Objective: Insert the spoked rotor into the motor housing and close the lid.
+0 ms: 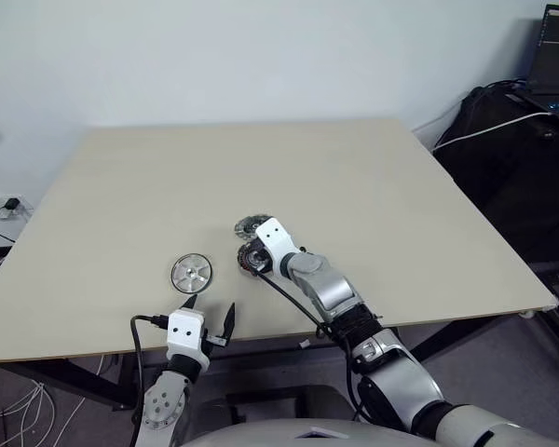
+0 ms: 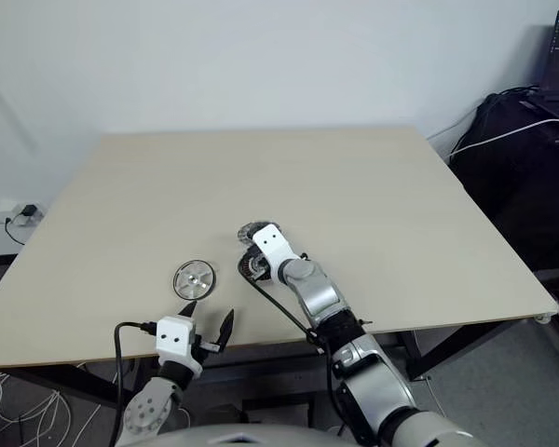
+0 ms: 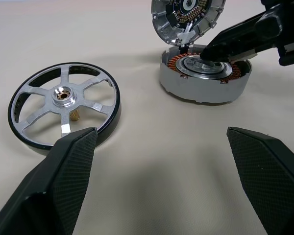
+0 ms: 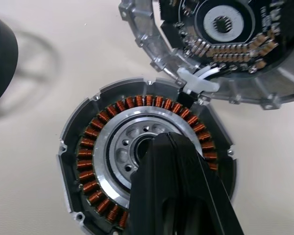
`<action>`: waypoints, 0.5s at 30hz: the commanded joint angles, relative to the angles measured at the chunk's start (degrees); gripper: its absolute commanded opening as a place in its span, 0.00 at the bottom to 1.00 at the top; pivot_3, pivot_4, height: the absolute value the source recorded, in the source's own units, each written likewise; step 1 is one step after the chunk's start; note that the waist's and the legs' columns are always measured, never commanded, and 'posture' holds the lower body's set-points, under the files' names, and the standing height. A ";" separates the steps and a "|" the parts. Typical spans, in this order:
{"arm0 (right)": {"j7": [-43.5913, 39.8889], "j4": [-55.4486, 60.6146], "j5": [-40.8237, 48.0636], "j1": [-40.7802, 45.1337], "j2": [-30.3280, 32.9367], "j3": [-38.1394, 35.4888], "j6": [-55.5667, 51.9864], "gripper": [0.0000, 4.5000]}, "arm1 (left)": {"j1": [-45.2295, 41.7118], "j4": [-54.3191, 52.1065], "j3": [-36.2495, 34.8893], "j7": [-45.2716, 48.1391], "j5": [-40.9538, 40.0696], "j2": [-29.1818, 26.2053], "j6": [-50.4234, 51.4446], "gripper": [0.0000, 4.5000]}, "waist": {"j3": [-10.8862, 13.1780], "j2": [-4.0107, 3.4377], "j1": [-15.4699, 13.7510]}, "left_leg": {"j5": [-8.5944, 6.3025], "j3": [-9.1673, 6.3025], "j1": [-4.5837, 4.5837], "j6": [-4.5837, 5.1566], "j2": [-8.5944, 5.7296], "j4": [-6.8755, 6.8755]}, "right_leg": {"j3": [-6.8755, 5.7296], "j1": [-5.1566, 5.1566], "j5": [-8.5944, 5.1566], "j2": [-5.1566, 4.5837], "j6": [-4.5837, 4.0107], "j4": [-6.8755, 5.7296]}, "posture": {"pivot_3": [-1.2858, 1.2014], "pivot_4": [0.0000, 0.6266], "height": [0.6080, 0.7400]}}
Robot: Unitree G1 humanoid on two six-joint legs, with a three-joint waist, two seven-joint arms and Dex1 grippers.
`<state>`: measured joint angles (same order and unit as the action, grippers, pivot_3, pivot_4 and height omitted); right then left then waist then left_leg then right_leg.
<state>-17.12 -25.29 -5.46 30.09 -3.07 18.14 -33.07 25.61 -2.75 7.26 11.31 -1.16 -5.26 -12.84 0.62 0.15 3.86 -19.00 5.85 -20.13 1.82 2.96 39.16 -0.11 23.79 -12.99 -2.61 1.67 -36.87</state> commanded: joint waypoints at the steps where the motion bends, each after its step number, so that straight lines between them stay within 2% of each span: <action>1: -0.45 3.74 0.12 0.26 -0.13 -0.03 0.15 0.00 | -0.36 -2.30 0.00 0.13 -0.61 0.17 -0.29 1.00 | 0.00 0.00 -0.01 | 0.00 0.00 0.00 0.00 0.00 0.00 | 0.00 0.00 0.00 0.00 0.00 0.00 | 0.52 0.00 1.00; 15: -1.88 1.90 0.11 0.10 -1.13 0.81 0.56 0.00 | -0.27 -2.42 0.14 0.14 -0.58 0.24 -0.08 1.00 | 0.00 0.00 -0.01 | 0.00 0.00 0.00 0.00 0.00 0.00 | 0.00 0.00 0.00 0.00 0.00 0.00 | 0.52 0.00 1.00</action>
<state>-18.87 -24.10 -5.38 28.88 -3.71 18.78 -33.12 25.61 -2.75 7.28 11.36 -1.17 -5.25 -12.73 0.62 0.15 3.85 -19.00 5.84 -20.13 1.82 2.96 39.16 -0.11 23.79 -13.00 -2.60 1.67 -36.87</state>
